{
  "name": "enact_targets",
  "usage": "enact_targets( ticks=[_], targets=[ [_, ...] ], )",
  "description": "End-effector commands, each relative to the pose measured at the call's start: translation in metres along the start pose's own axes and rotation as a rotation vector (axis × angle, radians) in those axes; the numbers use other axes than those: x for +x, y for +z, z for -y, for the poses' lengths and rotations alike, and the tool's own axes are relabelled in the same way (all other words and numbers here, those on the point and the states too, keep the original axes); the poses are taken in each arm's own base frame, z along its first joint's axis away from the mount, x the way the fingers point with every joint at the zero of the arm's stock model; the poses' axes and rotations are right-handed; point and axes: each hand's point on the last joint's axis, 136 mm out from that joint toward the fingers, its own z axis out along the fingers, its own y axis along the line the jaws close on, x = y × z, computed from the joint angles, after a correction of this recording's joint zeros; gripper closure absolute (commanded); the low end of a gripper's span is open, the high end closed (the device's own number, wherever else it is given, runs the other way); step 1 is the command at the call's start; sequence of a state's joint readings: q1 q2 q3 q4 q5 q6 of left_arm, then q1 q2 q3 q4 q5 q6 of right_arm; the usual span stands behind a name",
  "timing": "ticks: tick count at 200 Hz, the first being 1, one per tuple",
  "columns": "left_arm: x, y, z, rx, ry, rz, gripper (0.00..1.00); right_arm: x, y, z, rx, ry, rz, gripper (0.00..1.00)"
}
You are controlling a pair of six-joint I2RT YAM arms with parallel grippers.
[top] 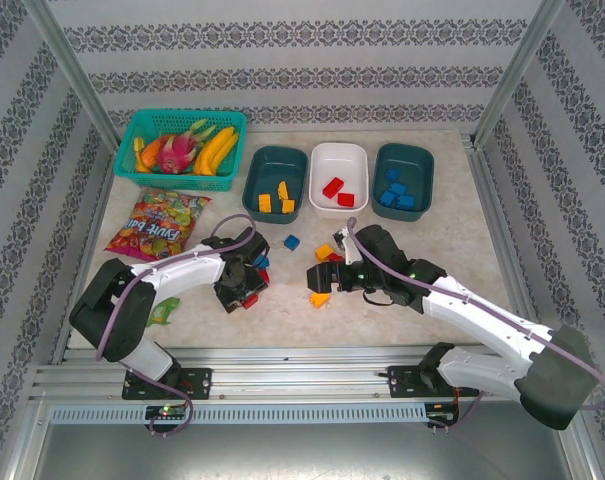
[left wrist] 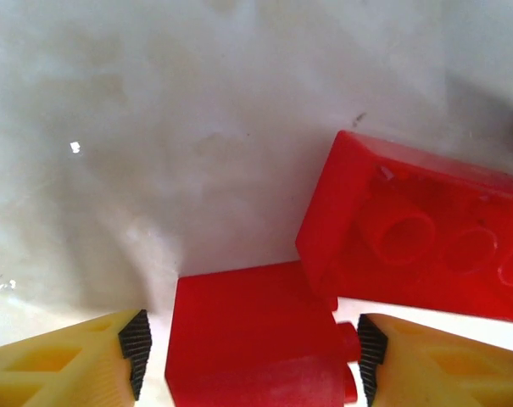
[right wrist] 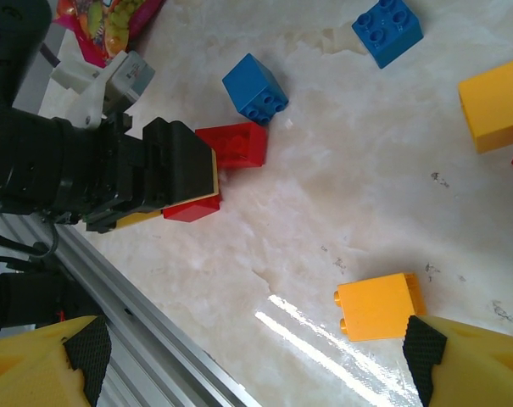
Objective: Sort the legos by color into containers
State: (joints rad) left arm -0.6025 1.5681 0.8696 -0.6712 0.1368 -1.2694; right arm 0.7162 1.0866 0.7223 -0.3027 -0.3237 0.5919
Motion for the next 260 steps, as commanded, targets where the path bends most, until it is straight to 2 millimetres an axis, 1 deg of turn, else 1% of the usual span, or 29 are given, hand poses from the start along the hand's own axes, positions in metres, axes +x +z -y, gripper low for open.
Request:
enact_targets(
  ticks=[1, 17, 30, 38, 45, 57, 69, 78, 82, 83, 94, 104, 107, 111, 123, 137, 147, 154, 169, 174, 183, 193, 195, 199, 204, 207, 216, 244, 260],
  targets=[
    [0.001, 0.013, -0.002, -0.02, 0.0, 0.008, 0.4, 0.0, 0.0, -0.005, -0.017, -0.031, -0.008, 0.09],
    [0.0, 0.015, -0.002, -0.017, 0.004, 0.014, 0.54, -0.002, 0.0, -0.006, -0.014, -0.028, -0.005, 0.09],
    [-0.001, 0.01, -0.003, -0.019, 0.009, 0.026, 0.56, -0.005, -0.002, -0.006, -0.01, -0.027, 0.003, 0.09],
    [-0.002, 0.005, -0.004, -0.023, 0.014, 0.038, 0.6, -0.008, -0.004, -0.007, -0.006, -0.03, 0.012, 0.09],
    [-0.004, -0.003, -0.005, -0.019, 0.02, 0.052, 0.63, -0.013, -0.007, -0.007, 0.003, -0.031, 0.026, 0.1],
    [-0.007, -0.021, -0.004, -0.006, 0.034, 0.077, 0.64, -0.025, -0.017, -0.008, 0.021, -0.034, 0.066, 0.1],
    [-0.01, -0.044, 0.0, 0.012, 0.057, 0.106, 0.64, -0.044, -0.036, -0.007, 0.066, -0.025, 0.143, 0.11],
    [-0.014, -0.064, 0.006, 0.035, 0.081, 0.131, 0.65, -0.065, -0.055, -0.005, 0.092, -0.012, 0.231, 0.11],
    [-0.016, -0.073, 0.011, 0.05, 0.094, 0.145, 0.65, -0.074, -0.064, -0.004, 0.102, -0.001, 0.277, 0.11],
    [-0.017, -0.077, 0.015, 0.063, 0.098, 0.15, 0.65, -0.076, -0.067, -0.004, 0.106, 0.002, 0.289, 0.11],
    [-0.023, -0.1, 0.033, 0.112, 0.148, 0.186, 0.65, -0.101, -0.092, -0.001, 0.114, 0.033, 0.424, 0.11],
    [-0.028, -0.115, 0.052, 0.152, 0.188, 0.208, 0.65, -0.122, -0.111, 0.003, 0.113, 0.061, 0.539, 0.11],
    [-0.029, -0.116, 0.056, 0.155, 0.204, 0.208, 0.65, -0.127, -0.117, 0.003, 0.109, 0.067, 0.571, 0.11],
    [-0.031, -0.123, 0.068, 0.175, 0.222, 0.216, 0.65, -0.134, -0.123, 0.005, 0.11, 0.08, 0.608, 0.11],
    [-0.036, -0.13, 0.094, 0.205, 0.276, 0.217, 0.65, -0.149, -0.136, 0.01, 0.1, 0.116, 0.684, 0.1],
    [-0.041, -0.138, 0.13, 0.253, 0.338, 0.219, 0.65, -0.161, -0.142, 0.016, 0.099, 0.143, 0.711, 0.1],
    [-0.045, -0.138, 0.154, 0.279, 0.372, 0.22, 0.65, -0.167, -0.144, 0.018, 0.104, 0.148, 0.711, 0.1],
    [-0.048, -0.143, 0.172, 0.309, 0.396, 0.231, 0.65, -0.171, -0.144, 0.02, 0.111, 0.148, 0.708, 0.1],
    [-0.056, -0.148, 0.207, 0.344, 0.454, 0.248, 0.65, -0.175, -0.145, 0.023, 0.129, 0.15, 0.706, 0.1],
    [-0.058, -0.144, 0.217, 0.346, 0.474, 0.245, 0.65, -0.177, -0.146, 0.024, 0.134, 0.149, 0.708, 0.1],
    [-0.062, -0.147, 0.237, 0.369, 0.506, 0.25, 0.65, -0.178, -0.145, 0.027, 0.153, 0.151, 0.701, 0.1],
    [-0.064, -0.14, 0.257, 0.383, 0.539, 0.244, 0.66, -0.178, -0.144, 0.032, 0.179, 0.158, 0.686, 0.1],
    [-0.064, -0.142, 0.26, 0.393, 0.545, 0.247, 0.66, -0.177, -0.142, 0.033, 0.182, 0.16, 0.681, 0.1],
    [-0.066, -0.136, 0.266, 0.387, 0.556, 0.242, 0.67, -0.177, -0.142, 0.035, 0.189, 0.163, 0.677, 0.1],
    [-0.067, -0.135, 0.274, 0.398, 0.57, 0.246, 0.67, -0.177, -0.141, 0.037, 0.196, 0.168, 0.671, 0.1],
    [-0.069, -0.129, 0.278, 0.394, 0.576, 0.244, 0.67, -0.177, -0.14, 0.039, 0.2, 0.17, 0.669, 0.1],
    [-0.072, -0.123, 0.29, 0.396, 0.598, 0.25, 0.67, -0.175, -0.137, 0.043, 0.207, 0.178, 0.659, 0.1],
    [-0.084, -0.1, 0.318, 0.398, 0.652, 0.28, 0.67, -0.17, -0.125, 0.059, 0.234, 0.214, 0.619, 0.1],
    [-0.091, -0.088, 0.331, 0.403, 0.67, 0.301, 0.66, -0.166, -0.121, 0.075, 0.276, 0.266, 0.594, 0.1]
  ],
)
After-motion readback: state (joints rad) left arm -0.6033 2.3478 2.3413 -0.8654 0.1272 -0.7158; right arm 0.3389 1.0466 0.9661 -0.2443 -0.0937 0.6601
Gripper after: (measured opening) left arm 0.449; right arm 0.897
